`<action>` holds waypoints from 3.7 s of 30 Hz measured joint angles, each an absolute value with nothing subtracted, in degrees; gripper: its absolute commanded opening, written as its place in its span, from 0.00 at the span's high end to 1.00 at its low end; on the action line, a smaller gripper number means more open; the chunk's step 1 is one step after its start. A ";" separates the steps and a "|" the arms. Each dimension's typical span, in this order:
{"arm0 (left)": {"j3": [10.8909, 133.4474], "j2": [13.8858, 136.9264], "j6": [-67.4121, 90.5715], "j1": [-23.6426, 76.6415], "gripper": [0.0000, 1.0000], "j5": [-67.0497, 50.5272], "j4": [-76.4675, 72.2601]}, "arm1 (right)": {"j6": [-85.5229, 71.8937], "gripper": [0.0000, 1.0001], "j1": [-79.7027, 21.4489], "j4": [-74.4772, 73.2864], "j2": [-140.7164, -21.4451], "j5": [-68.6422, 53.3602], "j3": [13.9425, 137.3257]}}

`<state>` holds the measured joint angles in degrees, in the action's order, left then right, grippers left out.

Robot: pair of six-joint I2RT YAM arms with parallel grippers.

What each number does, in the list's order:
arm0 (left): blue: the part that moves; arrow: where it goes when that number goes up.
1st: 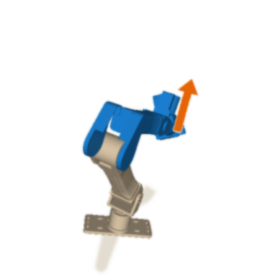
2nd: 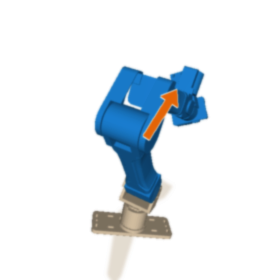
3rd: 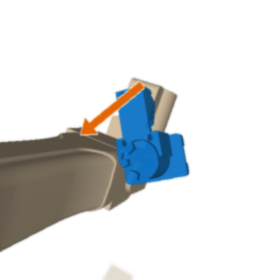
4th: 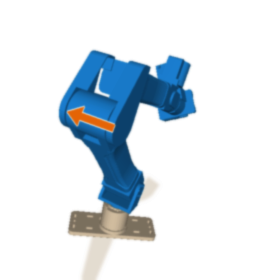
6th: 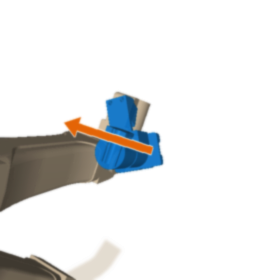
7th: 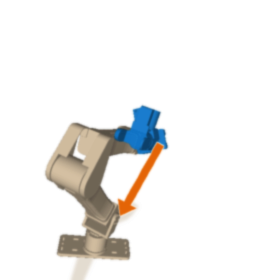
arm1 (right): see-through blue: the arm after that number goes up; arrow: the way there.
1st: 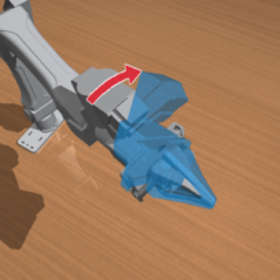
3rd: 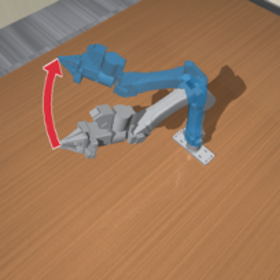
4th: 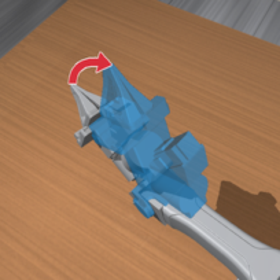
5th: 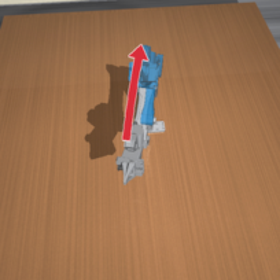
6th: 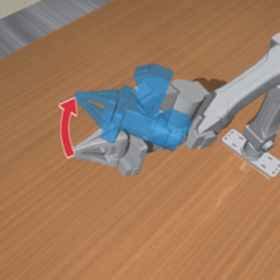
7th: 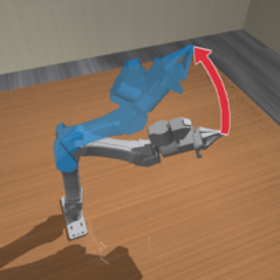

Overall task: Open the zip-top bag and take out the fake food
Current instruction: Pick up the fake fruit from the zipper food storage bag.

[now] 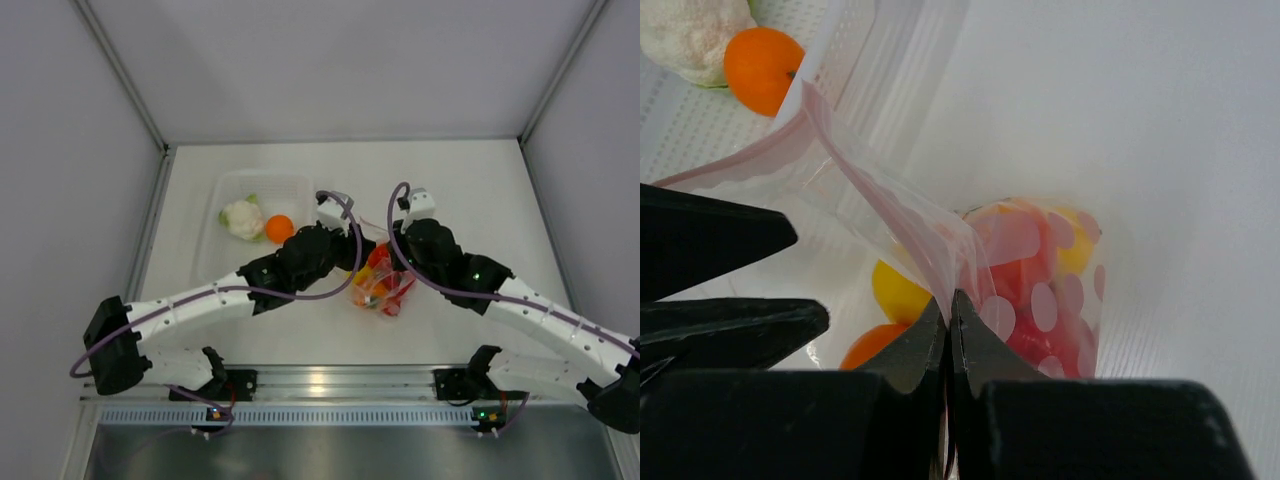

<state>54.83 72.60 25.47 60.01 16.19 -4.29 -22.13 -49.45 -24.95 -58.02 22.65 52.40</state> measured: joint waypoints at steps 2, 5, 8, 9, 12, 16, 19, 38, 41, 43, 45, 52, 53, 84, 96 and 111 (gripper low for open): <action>56.14 74.98 25.52 59.99 0.51 16.03 -4.36 | -22.37 1.00 -49.45 -24.93 -56.90 22.90 51.94; 56.45 78.32 25.52 59.99 0.48 14.81 -4.27 | -23.09 1.00 -49.45 -24.36 -54.57 24.03 50.39; 56.86 82.00 25.52 59.99 0.44 12.12 -3.79 | -23.81 1.00 -49.43 -23.99 -53.12 25.89 48.73; 57.01 83.02 25.50 59.99 0.44 11.11 -3.44 | -24.12 1.00 -49.39 -23.92 -53.06 26.39 48.31; 57.54 85.52 25.04 59.99 0.43 8.27 -2.31 | -25.21 1.00 -49.39 -23.83 -53.04 27.77 46.89; 58.61 88.09 23.99 59.96 0.33 3.57 -0.47 | -26.24 1.00 -49.39 -23.97 -52.80 29.43 45.23; 58.83 89.65 23.92 59.99 0.28 0.43 0.75 | -26.65 1.00 -49.36 -24.01 -51.48 30.20 43.79; 61.54 95.59 22.20 61.67 0.16 -9.78 6.83 | -27.00 1.00 -49.34 -23.46 -46.78 28.51 39.48; 61.80 98.00 22.83 62.28 0.15 -9.30 6.11 | -26.81 1.00 -49.34 -23.49 -46.11 27.90 39.11; 61.80 98.89 23.57 62.67 0.13 -8.86 4.99 | -26.59 1.00 -49.28 -23.66 -46.04 27.77 38.74; 61.73 99.33 23.88 62.98 0.12 -8.27 3.90 | -26.52 1.00 -48.97 -23.64 -45.82 27.70 38.52; 61.73 101.69 24.84 64.16 0.52 -5.45 -0.47 | -26.00 1.00 -48.25 -23.62 -44.62 27.90 37.28; 61.73 101.93 24.86 64.29 0.61 -5.06 -0.67 | -26.00 1.00 -48.23 -23.73 -44.47 27.90 36.97; 48.34 77.69 23.11 67.70 1.00 5.82 -5.17 | -18.37 1.00 -48.84 -18.57 -45.41 19.00 38.79; 48.29 76.20 23.07 68.62 1.00 18.81 -1.02 | -11.68 1.00 -48.88 -14.81 -42.39 8.91 35.97; 47.94 65.25 31.59 68.18 1.00 20.86 4.99 | -15.25 1.00 -55.83 -6.26 -47.94 20.14 35.24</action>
